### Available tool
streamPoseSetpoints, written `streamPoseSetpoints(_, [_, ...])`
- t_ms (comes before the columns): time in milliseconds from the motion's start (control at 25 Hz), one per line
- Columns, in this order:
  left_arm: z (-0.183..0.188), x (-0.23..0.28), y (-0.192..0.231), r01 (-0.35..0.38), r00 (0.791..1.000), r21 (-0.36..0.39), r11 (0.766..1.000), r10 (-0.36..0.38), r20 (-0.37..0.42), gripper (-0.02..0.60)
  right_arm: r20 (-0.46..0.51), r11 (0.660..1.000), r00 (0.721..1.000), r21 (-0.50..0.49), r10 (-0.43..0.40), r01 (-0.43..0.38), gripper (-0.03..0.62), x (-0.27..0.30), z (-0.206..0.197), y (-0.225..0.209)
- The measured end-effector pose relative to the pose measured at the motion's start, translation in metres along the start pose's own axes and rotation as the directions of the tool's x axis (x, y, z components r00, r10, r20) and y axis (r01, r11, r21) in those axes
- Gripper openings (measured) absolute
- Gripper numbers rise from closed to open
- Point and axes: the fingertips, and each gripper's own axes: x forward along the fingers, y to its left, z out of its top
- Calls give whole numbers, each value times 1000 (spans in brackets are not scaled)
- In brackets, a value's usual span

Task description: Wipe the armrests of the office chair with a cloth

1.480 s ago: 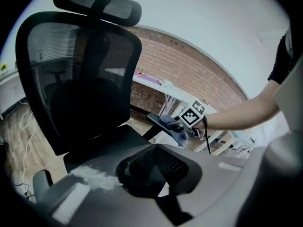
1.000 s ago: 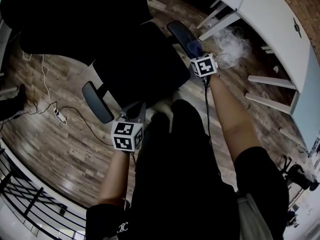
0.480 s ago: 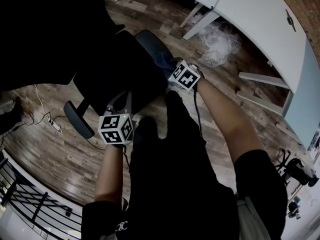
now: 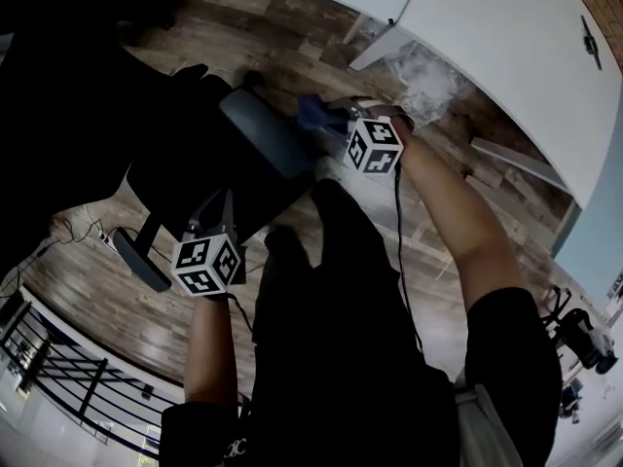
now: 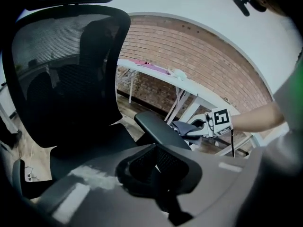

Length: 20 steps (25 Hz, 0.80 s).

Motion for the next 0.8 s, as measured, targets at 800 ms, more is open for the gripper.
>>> streamPoseSetpoints(800, [-21,34,29,-132,988,-89,987,124,-91,5,128,862,942,-455,312,-223,69,123,52,-3])
